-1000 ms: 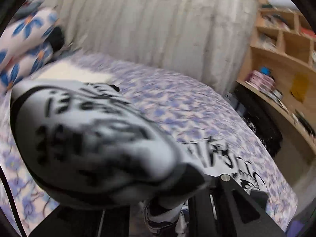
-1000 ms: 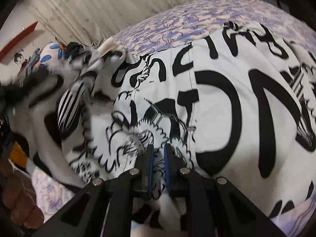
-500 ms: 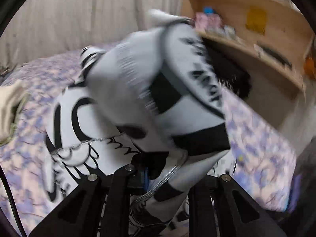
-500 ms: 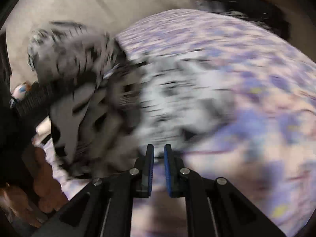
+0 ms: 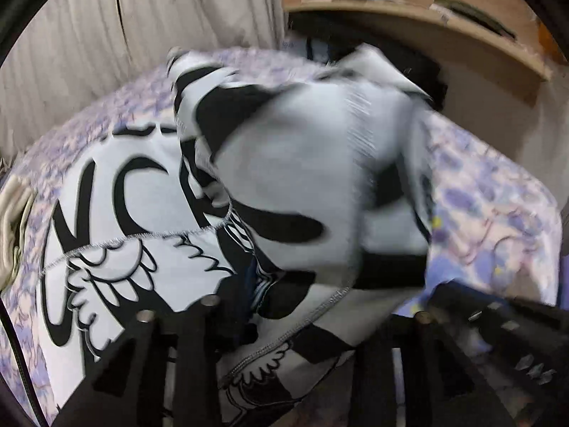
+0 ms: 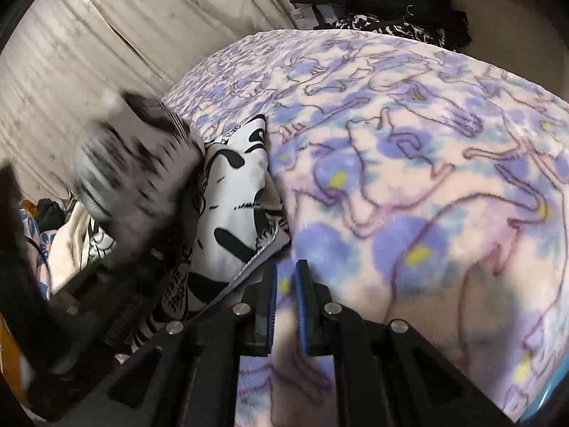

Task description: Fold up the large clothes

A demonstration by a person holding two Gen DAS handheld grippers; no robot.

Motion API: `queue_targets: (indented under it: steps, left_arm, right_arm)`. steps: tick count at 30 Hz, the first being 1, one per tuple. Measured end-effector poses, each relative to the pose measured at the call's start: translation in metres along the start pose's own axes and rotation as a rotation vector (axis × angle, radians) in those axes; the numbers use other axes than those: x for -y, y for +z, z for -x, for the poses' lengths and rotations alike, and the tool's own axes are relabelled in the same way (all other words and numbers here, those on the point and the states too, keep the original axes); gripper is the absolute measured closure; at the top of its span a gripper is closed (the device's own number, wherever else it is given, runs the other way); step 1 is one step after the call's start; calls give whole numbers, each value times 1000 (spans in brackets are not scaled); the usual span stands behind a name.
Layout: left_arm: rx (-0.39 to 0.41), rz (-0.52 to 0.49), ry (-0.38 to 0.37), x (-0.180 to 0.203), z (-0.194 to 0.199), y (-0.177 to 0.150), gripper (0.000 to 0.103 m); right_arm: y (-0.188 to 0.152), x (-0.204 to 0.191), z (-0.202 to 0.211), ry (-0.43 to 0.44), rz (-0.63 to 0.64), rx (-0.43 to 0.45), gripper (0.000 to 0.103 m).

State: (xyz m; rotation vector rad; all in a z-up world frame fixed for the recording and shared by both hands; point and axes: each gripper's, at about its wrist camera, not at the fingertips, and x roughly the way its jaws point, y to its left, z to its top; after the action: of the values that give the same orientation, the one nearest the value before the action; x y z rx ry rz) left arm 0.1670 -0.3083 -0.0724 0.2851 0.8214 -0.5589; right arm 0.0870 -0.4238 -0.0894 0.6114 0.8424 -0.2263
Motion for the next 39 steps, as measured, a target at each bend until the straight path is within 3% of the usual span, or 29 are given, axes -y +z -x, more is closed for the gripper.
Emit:
queue_targets:
  steps: [2,4,5,6,7,9,14,18,22,26,32,35,36,39]
  left_arm:
    - [3,-6,-18,0,4,1,62]
    - [-5,12,-96,-3,11,3,35]
    - [-12,29,-142,-8,17,3,28]
    - [-19,42,-168,-11,23,3,20]
    - [-26,56,-200,-15,30,3,20]
    - [-15,85,-255,-24,50,1,20]
    - [57,159,-243,-55,102,0,20]
    - [82,214,-142,-99,123,-2,20]
    - [41,274,-24,-140,114,-8,20]
    - [-15,314,22,-170,91,-17,20]
    - [-38,383,-22,-189,62,-26,24]
    - [-26,410,-63,-192,57,-25,34]
    - [-25,413,-69,-192,55,-24,36]
    - [-7,403,-53,-189,56,-20,41]
  right_arm:
    - [1,2,2,5,-4,-8,93]
    - [4,5,2,7,-5,-16,93]
    - [5,5,3,7,-4,-21,92]
    - [6,6,4,9,-5,-21,85]
    - [6,6,8,20,-7,-12,70]
    - [10,5,14,28,-8,14,60]
    - [23,-18,41,90,60,72,60]
    - [39,-45,50,121,145,102,60]
    - [60,-72,34,134,240,67,60]
    - [70,-87,3,121,294,-12,60]
    - [81,-87,-39,113,280,-101,60]
    - [86,-87,-48,133,293,-102,67]
    - [87,-88,-51,137,308,-109,87]
    - [95,-78,-39,218,271,-76,89]
